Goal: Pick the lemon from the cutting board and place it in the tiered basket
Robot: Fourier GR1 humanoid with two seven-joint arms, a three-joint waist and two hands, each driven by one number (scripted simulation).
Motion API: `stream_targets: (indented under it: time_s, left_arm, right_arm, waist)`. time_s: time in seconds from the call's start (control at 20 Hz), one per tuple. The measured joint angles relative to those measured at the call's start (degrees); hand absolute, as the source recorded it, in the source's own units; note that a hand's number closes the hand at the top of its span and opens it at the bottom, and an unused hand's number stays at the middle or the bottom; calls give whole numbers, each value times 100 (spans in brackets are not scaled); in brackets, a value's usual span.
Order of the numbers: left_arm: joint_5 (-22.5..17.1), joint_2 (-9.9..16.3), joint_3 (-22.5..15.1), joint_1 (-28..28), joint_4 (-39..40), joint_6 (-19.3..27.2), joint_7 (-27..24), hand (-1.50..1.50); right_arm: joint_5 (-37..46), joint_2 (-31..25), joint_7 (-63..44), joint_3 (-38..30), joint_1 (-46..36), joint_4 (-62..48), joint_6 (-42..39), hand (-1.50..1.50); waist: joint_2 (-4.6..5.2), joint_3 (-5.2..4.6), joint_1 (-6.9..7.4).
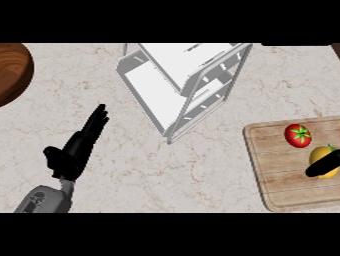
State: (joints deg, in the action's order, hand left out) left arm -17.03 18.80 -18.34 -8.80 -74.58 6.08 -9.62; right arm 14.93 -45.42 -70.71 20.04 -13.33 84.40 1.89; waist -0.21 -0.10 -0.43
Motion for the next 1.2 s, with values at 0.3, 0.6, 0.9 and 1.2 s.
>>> stream_targets:
  time_s: [0.3,0.6,0.9,1.2]
  left_arm:
    - [98,-64,34,-17,5,-39,26,0]
    - [125,-33,155,-69,-101,-160,175,0]
    - [261,-138,240,-77,-215,-166,355,0]
    - [481,-329,293,73,-288,-194,343,0]
  right_arm:
    - [168,207,97,-199,256,-19,64,-150]
    - [489,570,262,-338,422,-155,139,150]
    - [1166,911,607,-589,315,-275,324,150]
    - [1738,1235,749,-831,299,-255,359,150]
  waist:
    - [11,3,19]
    - [14,5,37]
    - [11,-1,45]
    - [11,-2,41]
